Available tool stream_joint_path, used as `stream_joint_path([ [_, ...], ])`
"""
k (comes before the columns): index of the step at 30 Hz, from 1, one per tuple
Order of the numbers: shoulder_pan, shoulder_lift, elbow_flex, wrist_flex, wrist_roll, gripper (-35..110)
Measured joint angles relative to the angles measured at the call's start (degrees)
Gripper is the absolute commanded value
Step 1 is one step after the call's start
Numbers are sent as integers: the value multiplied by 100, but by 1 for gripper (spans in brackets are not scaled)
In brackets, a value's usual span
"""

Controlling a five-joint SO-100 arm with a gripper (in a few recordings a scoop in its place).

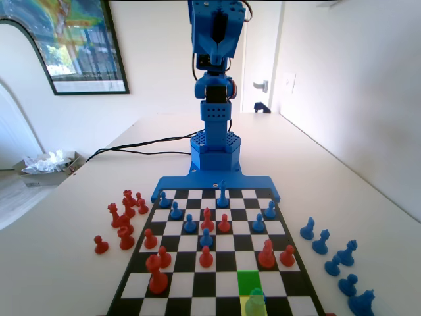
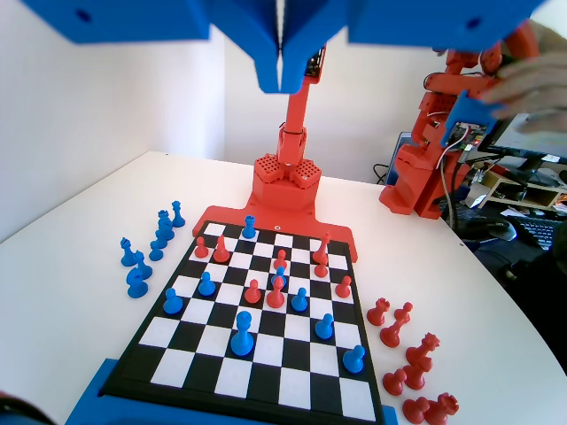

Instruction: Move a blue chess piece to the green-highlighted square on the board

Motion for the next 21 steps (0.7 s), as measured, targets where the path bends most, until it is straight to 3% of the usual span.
stream_joint_path([
  [21,9,0,0,0,0,1],
])
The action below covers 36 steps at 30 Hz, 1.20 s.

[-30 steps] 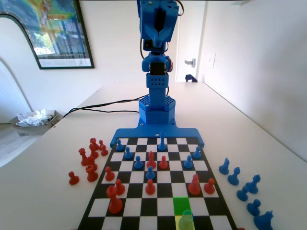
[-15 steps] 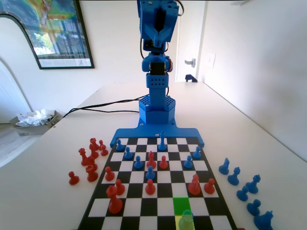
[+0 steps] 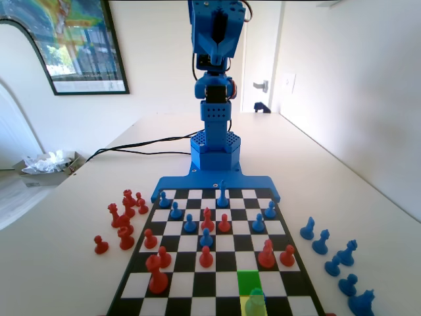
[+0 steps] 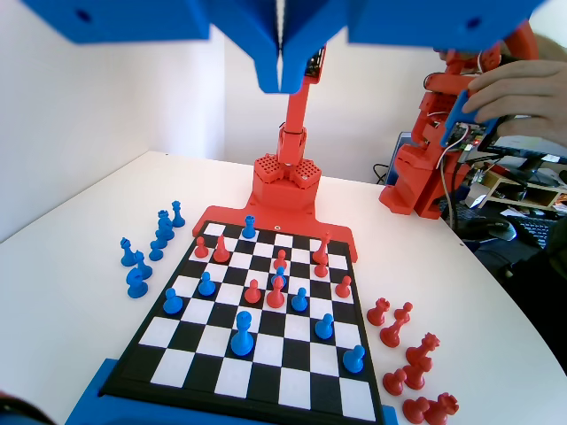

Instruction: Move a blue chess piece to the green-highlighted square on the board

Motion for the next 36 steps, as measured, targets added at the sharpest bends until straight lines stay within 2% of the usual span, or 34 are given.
stream_joint_path([
  [12,18,-123,-79,70,0,1],
  [21,-79,-1723,-1775,659,536,1],
  [36,149,-4491,-2461,-431,905,1],
])
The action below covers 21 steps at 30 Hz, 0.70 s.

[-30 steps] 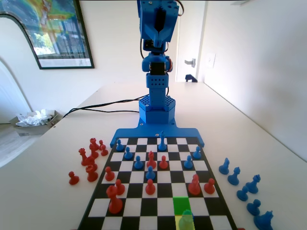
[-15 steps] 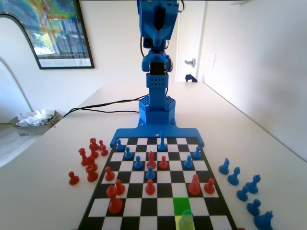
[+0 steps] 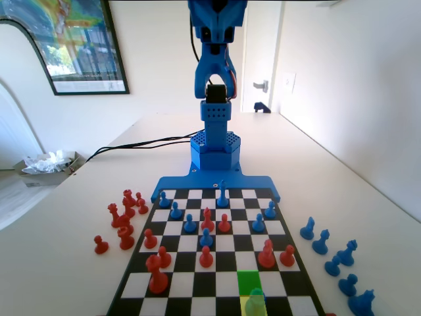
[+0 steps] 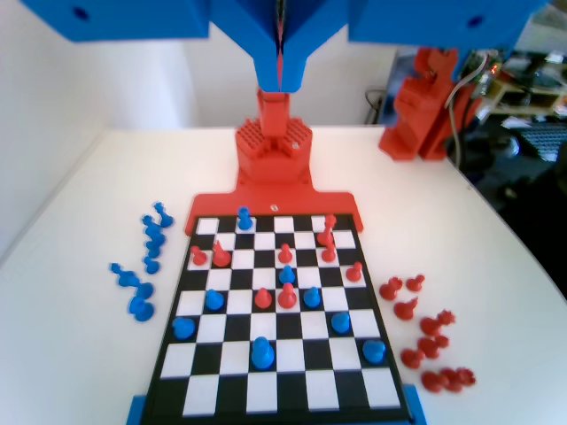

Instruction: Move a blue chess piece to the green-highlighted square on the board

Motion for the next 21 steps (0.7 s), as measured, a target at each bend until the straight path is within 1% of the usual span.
stream_joint_path([
  [11,308,-2065,-668,-562,44,2],
  [21,237,-4184,-1969,-642,439,6],
])
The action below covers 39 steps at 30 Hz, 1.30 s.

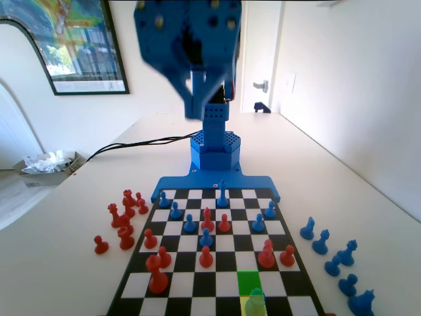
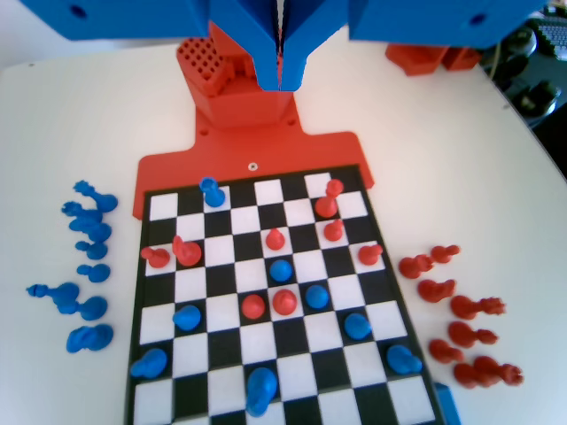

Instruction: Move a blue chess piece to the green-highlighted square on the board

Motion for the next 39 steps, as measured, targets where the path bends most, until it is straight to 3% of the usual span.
stream_joint_path([
  [20,-817,-2769,-1143,-703,202,10],
  [39,-1037,-3604,-1521,-1046,255,14],
])
